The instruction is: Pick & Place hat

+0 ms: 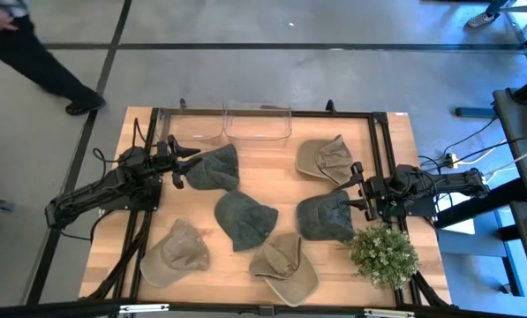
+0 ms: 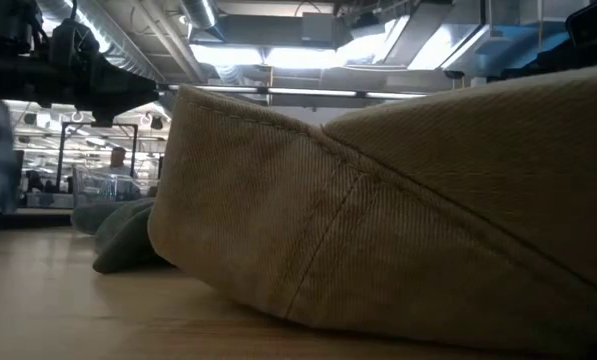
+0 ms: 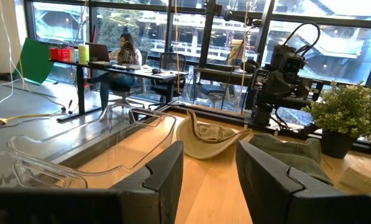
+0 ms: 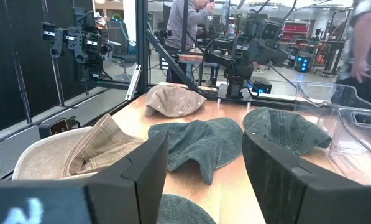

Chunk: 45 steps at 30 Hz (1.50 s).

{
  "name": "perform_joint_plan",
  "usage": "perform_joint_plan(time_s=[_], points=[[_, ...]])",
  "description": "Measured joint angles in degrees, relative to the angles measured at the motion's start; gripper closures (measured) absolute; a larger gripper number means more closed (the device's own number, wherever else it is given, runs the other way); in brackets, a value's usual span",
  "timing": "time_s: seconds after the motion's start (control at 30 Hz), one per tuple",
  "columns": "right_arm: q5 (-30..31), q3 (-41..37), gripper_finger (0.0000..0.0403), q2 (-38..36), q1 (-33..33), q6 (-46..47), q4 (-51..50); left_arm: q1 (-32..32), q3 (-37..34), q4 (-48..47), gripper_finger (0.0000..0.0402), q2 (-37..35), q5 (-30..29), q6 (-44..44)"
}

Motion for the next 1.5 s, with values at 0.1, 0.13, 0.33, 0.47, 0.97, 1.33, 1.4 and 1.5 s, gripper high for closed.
perform_joint_plan(time_s=[0.1,0.13,0.33,0.47,0.97,1.33,1.4,1.5], points=[[-0.01,0.01,0.0196,-0.01,-0.01,0.0,-0.02,0.0,-0.01,-0.01,0.0258,-0.01,0.0,-0.01],[0.0,0.01,0.0196,0.0,0.0,0.0,0.0,0.0,-0.01,0.01,0.0258,0.01,0.0,-0.01],[0.01,0.01,0.0196,-0.01,0.01,0.0,-0.02,0.0,0.0,0.0,0.0258,0.01,0.0,0.01],[-0.01,0.0,0.0196,-0.01,-0.01,0.0,-0.02,0.0,0.01,-0.01,0.0258,0.01,0.0,0.01],[-0.01,0.01,0.0196,-0.01,-0.01,0.0,-0.02,0.0,-0.01,0.01,0.0258,0.01,-0.01,-0.01],[0.0,0.01,0.0196,0.0,-0.01,0.0,-0.01,0.0,-0.01,0.01,0.0258,0.01,-0.01,0.01],[0.01,0.01,0.0196,-0.01,0.01,0.23,-0.01,0.0,-0.01,0.01,0.0258,0.01,-0.02,0.01],[-0.01,0.01,0.0196,0.01,0.01,2.11,0.0,0.0,0.01,0.01,0.0258,0.0,-0.02,0.01]])
